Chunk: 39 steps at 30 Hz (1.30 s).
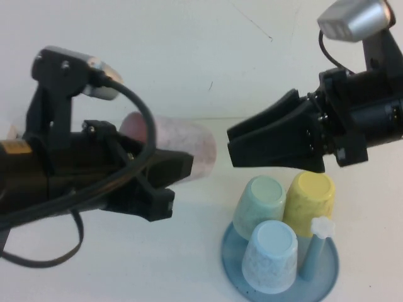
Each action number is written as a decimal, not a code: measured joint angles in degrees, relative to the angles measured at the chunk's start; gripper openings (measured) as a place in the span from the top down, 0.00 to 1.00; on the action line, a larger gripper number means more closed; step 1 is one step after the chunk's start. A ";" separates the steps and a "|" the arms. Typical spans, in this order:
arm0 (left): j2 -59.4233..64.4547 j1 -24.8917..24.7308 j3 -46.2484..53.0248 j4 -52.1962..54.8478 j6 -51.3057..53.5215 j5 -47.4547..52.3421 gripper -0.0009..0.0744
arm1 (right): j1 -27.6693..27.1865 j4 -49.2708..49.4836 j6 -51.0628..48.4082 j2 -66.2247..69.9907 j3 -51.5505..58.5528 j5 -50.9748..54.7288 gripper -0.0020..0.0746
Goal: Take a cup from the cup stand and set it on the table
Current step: Place the cup on the table
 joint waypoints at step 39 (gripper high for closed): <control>41.49 0.00 -15.10 28.82 -14.06 12.87 0.90 | 0.00 -85.41 45.79 -32.20 10.46 -3.32 0.97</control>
